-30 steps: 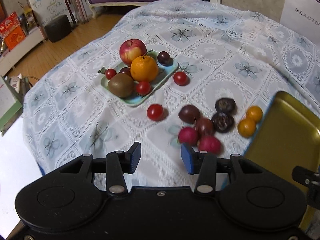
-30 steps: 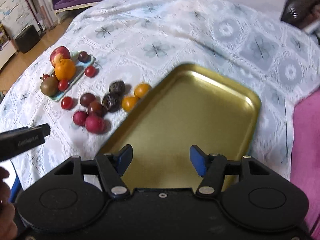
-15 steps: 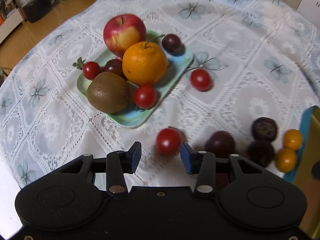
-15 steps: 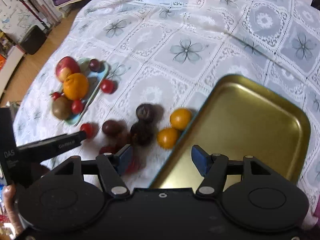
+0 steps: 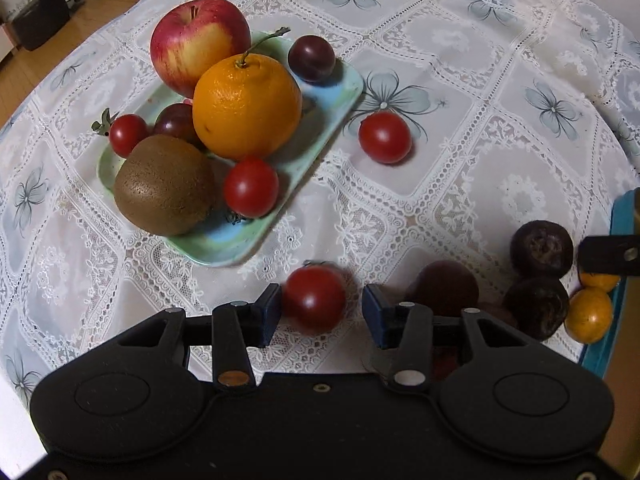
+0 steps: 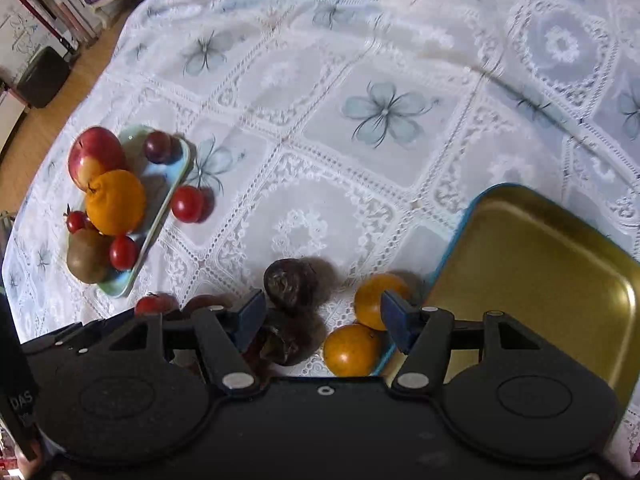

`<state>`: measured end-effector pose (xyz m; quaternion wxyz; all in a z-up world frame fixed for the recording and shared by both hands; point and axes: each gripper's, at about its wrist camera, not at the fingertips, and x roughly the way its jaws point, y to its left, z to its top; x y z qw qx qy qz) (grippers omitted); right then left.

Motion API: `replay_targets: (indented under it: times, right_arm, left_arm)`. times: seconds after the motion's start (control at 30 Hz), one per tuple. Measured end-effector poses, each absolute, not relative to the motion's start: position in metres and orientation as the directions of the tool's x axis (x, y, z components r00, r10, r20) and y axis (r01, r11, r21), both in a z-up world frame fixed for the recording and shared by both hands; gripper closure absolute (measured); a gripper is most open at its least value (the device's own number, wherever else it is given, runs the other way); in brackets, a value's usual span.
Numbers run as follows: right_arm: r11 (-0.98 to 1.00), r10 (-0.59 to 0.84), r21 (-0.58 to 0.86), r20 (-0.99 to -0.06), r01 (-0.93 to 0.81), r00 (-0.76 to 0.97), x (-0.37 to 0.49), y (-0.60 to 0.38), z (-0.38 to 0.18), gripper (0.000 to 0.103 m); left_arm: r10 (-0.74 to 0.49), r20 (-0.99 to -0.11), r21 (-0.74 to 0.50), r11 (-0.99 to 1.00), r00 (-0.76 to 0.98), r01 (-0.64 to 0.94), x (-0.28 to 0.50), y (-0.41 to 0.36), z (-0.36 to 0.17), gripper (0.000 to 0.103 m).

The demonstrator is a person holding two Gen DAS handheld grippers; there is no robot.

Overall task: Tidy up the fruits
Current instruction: 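Grasp a red cherry tomato with the left tool while the right tool grasps a dark purple fruit, then carry both fruits over the gold tray and open both tools to drop them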

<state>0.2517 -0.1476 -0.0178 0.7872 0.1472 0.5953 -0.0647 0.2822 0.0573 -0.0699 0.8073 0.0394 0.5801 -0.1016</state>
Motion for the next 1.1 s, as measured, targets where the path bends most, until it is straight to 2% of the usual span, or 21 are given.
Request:
replay_targets:
  times: [0.13,0.23,0.37,0.4,0.43,0.47,0.5,0.6,0.8,1.1]
  right_arm:
    - [0.965,0.029,0.115,-0.94,0.235,0.341,0.256,-0.134,-0.018,0.04]
    - [0.974,0.021,0.089,-0.95,0.206,0.31,0.265,-0.126,-0.026,0.04]
    - [0.972,0.048,0.106,-0.962,0.208,0.268,0.27,-0.125,-0.039,0.041]
    - [0.974,0.051,0.105,-0.966,0.203,0.254,0.271,-0.124,-0.043,0.044]
    - [0.975,0.063,0.11,-0.97,0.194,0.234,0.271,-0.124,-0.047,0.049]
    - [0.975,0.084,0.126,-0.971,0.184,0.222,0.273,-0.122,-0.052,0.069]
    - [0.974,0.108,0.144,-0.973,0.174,0.204,0.274,-0.122,-0.056,0.076]
    - [0.969,0.134,0.173,-0.968,0.178,0.211,0.273,-0.122,-0.054,0.081]
    - [0.955,0.149,0.215,-0.944,0.206,0.295,0.265,-0.129,-0.03,0.082]
    - [0.961,0.107,0.189,-0.927,0.202,0.358,0.239,-0.135,0.001,0.082]
  left_arm:
    - [-0.125,-0.942,-0.061,0.976,0.312,0.207,0.285,0.057,-0.072,0.049]
    - [-0.133,-0.941,-0.07,0.976,0.31,0.205,0.286,0.057,-0.072,0.05]
    - [-0.145,-0.938,-0.086,0.978,0.316,0.192,0.287,0.061,-0.072,0.062]
    - [-0.148,-0.937,-0.09,0.978,0.316,0.19,0.287,0.062,-0.072,0.062]
    - [-0.151,-0.936,-0.095,0.978,0.316,0.187,0.287,0.062,-0.071,0.062]
    - [-0.154,-0.936,-0.098,0.978,0.318,0.184,0.287,0.063,-0.071,0.063]
    - [-0.156,-0.935,-0.101,0.978,0.319,0.183,0.285,0.064,-0.07,0.063]
    - [-0.158,-0.933,-0.103,0.978,0.324,0.18,0.284,0.065,-0.069,0.063]
    - [-0.196,-0.927,-0.148,0.974,0.321,0.17,0.283,0.072,-0.066,0.063]
    - [-0.211,-0.914,-0.166,0.974,0.347,0.155,0.276,0.078,-0.054,0.063]
